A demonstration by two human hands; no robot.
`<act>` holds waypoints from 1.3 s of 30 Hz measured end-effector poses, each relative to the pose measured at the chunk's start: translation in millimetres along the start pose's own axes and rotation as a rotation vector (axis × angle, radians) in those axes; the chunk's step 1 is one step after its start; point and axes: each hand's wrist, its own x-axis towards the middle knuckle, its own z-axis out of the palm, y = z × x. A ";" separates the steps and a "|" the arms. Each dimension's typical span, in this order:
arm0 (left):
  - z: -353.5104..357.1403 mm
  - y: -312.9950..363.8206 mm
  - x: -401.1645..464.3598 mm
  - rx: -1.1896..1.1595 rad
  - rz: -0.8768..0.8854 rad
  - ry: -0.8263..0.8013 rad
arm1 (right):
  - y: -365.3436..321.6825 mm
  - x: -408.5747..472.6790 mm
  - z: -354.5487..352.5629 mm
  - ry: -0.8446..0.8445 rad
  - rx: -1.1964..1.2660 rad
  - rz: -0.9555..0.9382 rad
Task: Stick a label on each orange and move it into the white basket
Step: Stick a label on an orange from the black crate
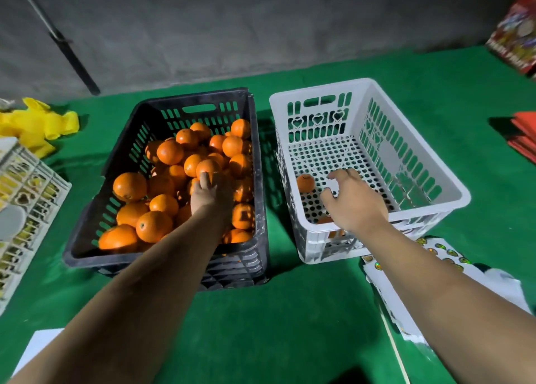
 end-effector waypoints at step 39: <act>112.1 114.8 -202.4 -1.307 0.439 0.070 | 172.4 -117.4 58.2 -0.315 -0.168 0.274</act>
